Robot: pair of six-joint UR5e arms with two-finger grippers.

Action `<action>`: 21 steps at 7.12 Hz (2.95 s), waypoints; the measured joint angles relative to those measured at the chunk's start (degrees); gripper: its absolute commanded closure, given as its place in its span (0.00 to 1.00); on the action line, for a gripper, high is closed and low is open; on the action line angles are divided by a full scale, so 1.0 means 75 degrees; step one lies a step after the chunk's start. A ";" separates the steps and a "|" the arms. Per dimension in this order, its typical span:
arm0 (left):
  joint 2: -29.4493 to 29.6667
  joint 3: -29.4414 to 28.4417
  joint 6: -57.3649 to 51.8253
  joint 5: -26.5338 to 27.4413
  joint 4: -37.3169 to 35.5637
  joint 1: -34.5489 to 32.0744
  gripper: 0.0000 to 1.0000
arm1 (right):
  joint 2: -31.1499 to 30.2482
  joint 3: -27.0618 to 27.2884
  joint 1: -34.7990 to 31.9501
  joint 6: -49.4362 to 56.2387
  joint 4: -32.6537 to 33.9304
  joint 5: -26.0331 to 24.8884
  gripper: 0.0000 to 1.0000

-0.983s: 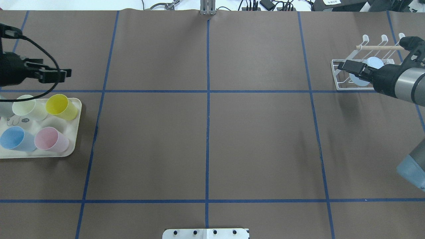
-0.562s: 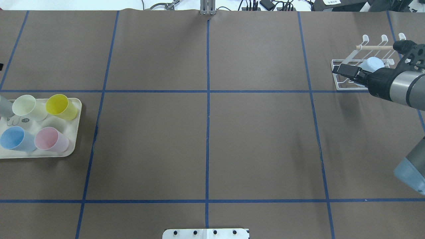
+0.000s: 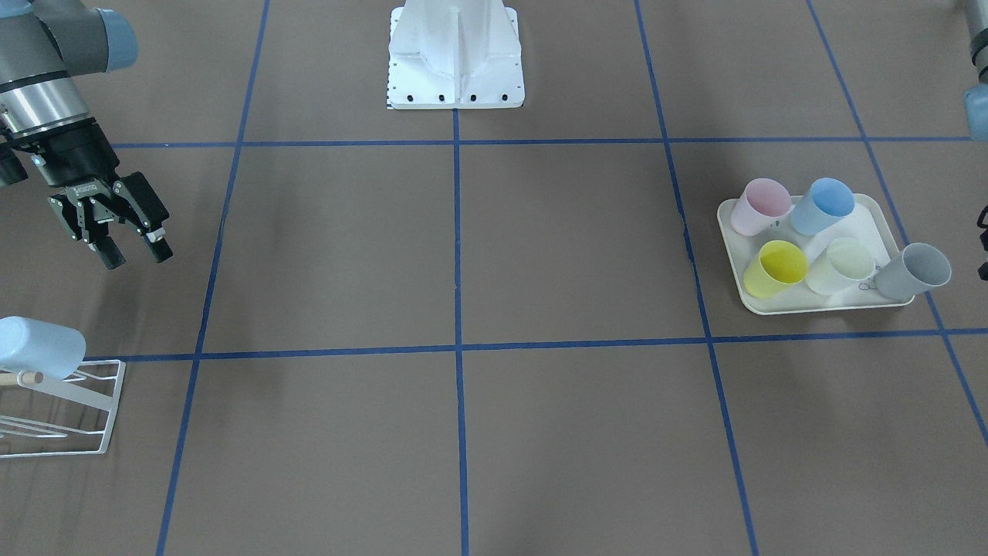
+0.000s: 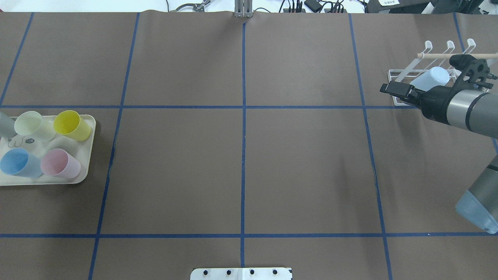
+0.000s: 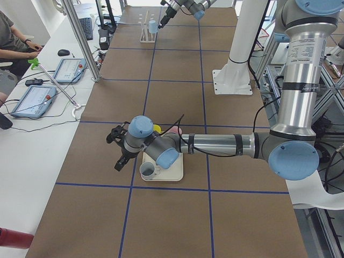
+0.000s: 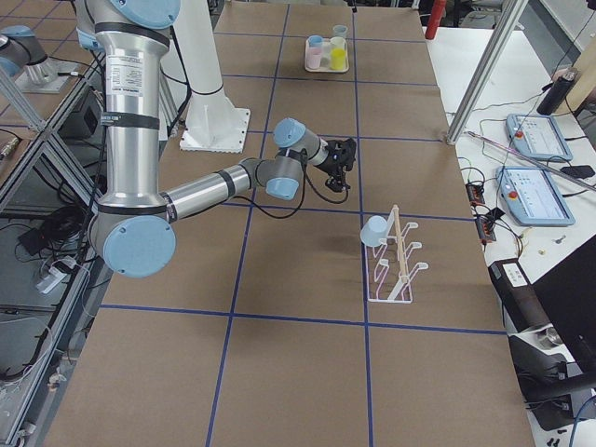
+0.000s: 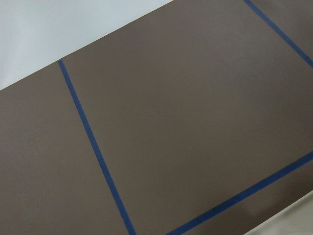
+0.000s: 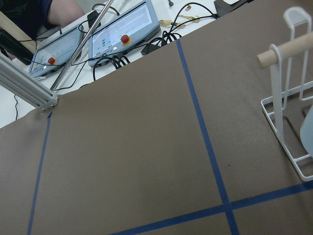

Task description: Transfer IKEA cup to right arm and place on rack

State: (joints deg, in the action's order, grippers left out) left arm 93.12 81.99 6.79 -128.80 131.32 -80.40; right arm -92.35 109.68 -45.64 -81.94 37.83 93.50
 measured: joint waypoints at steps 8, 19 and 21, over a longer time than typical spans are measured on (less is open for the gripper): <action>-0.0640 -0.0518 0.1182 -0.0725 0.0406 0.0454 0.18 | 0.0124 -0.0011 0.0315 -0.0020 -0.0002 -0.0211 0.00; -0.0628 -0.0179 0.1678 -0.0698 0.0330 0.0729 1.00 | 0.0126 -0.0011 0.0378 -0.0020 -0.0005 -0.0291 0.00; -0.0818 0.0672 0.1690 -0.0704 0.0029 0.0060 1.00 | 0.0148 -0.0011 0.0390 -0.0020 -0.0005 -0.0322 0.00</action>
State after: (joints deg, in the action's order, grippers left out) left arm 86.98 87.03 19.47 -134.07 131.54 -79.94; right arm -91.25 109.60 -42.71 -82.09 37.79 91.09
